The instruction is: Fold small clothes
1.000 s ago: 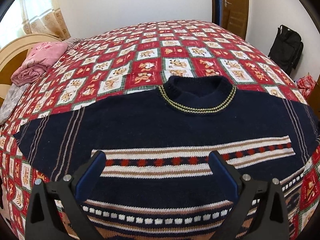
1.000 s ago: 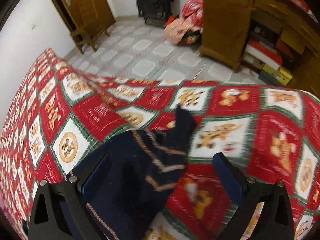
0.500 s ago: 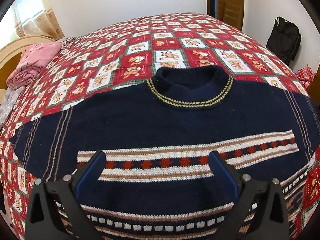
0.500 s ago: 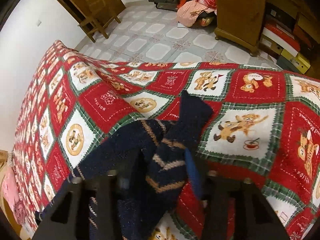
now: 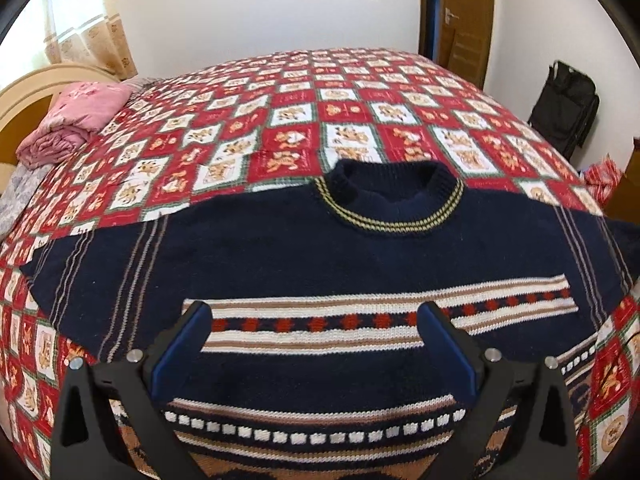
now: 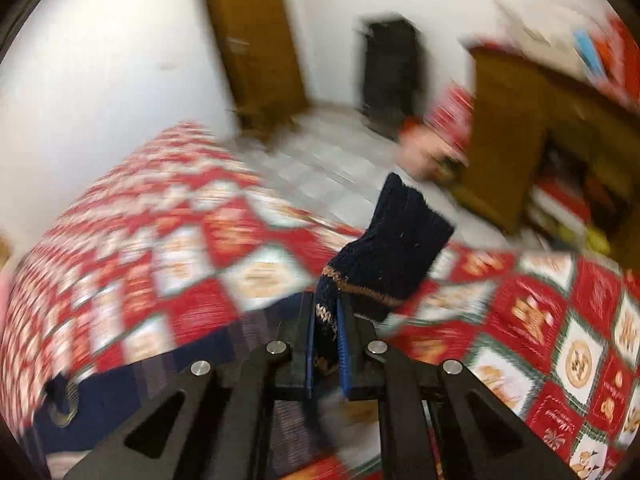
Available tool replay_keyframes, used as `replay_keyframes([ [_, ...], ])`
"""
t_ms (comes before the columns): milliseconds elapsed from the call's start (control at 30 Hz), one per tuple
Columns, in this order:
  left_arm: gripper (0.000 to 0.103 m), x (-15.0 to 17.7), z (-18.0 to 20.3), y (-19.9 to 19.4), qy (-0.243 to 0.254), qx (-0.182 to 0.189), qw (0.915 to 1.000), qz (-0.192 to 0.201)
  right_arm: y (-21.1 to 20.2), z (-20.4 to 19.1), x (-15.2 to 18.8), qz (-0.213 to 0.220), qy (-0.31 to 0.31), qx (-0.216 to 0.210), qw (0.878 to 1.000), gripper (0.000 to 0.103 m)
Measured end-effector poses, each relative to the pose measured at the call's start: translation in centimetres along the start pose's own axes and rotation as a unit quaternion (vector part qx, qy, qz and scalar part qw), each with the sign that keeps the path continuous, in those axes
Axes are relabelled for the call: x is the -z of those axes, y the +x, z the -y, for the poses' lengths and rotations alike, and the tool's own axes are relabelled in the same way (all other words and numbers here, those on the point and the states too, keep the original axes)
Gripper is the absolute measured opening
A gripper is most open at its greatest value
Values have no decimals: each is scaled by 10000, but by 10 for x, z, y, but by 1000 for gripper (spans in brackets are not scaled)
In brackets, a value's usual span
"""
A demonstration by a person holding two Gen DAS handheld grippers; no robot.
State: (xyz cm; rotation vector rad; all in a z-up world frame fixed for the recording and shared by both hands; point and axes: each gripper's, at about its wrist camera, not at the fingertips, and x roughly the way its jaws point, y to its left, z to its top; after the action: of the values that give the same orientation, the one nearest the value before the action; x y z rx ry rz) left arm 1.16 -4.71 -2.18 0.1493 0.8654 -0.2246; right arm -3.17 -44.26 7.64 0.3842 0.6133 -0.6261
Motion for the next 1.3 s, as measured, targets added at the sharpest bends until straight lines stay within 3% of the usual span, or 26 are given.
replay_keyframes([
  [133, 103, 1, -15, -10, -169, 50, 9998, 132, -43, -118, 28, 218, -1031, -1155, 9877, 9],
  [233, 103, 3, -30, -18, -296, -6, 9992, 256, -52, -204, 69, -114, -1500, -2180, 9643, 9],
  [367, 103, 8, -63, -27, -607, -161, 9974, 349, -41, -296, 147, -426, -2239, -2761, 9337, 9],
  [433, 103, 12, -80, -30, -731, -244, 9963, 376, -24, -323, 186, -720, -2420, -2816, 9257, 9],
  [533, 103, 20, -100, -32, -774, -465, 9950, 427, -7, -348, 240, -949, -2807, -2819, 9126, 10],
  [633, 103, 26, -113, -28, -809, -575, 9941, 427, 5, -352, 274, -1103, -3099, -2588, 9082, 11],
  [700, 103, 28, -121, -21, -890, -553, 9939, 349, -1, -340, 273, -1116, -3070, -2758, 9040, 12],
  [767, 103, 29, -124, -16, -942, -478, 9940, 292, -5, -325, 258, -1563, -2669, -3198, 8956, 16],
  [867, 103, 28, -120, -9, -937, -333, 9948, 216, -14, -292, 236, -2159, -2040, -3675, 8813, 31],
  [933, 103, 30, -115, -9, -868, -239, 9958, 191, -24, -271, 227, -2243, -1871, -3842, 8758, 41],
  [1100, 103, 29, -103, 2, -835, 71, 9965, -1, -35, -209, 192, -1844, -1806, -3079, 9157, 41],
  [1133, 103, 29, -100, 4, -833, 163, 9964, -46, -32, -192, 182, -1715, -1755, -2813, 9277, 41],
  [1300, 103, 31, -77, 13, -528, 248, 9982, -152, -2, -146, 122, -1160, -1486, -1878, 9640, 41],
])
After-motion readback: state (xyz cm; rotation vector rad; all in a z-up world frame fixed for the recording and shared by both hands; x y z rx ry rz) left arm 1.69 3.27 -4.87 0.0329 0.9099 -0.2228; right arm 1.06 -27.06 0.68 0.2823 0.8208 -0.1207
